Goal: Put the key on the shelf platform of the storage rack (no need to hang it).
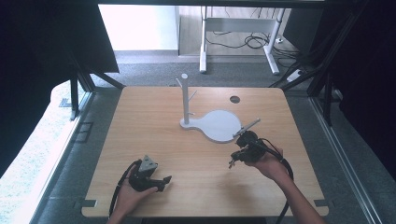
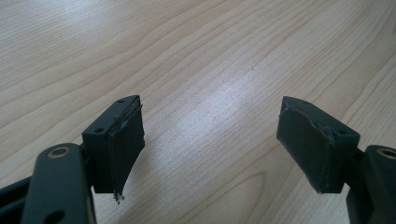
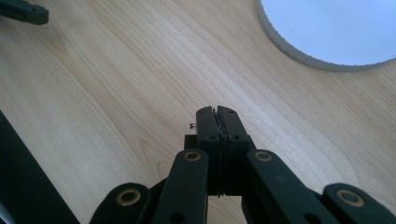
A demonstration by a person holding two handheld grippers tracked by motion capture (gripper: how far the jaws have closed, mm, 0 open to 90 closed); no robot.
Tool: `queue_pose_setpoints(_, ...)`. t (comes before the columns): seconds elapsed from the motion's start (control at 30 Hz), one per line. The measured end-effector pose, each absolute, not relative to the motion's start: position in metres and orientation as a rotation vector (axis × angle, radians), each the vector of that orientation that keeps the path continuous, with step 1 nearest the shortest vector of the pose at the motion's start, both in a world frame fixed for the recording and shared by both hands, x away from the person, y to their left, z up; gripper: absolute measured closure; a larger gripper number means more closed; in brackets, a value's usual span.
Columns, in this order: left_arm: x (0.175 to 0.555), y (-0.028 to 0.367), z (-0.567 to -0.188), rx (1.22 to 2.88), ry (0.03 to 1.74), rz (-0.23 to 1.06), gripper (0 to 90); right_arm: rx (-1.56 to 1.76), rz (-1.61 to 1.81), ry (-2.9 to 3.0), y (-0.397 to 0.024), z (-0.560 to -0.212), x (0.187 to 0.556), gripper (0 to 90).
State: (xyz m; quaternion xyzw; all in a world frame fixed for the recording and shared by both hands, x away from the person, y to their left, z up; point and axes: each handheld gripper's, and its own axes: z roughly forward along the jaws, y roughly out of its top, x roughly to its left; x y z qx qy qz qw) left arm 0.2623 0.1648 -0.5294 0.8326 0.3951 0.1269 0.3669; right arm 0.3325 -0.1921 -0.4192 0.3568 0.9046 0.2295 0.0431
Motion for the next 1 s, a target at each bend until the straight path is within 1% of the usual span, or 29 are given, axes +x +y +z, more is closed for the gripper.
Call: queue_pose_setpoints(1.0, 0.263, 0.167, -0.53, 2.14, 1.017, 0.324, 23.4, 1.105, 0.69, 2.748, -0.182, -0.4, 0.373, 89.8)
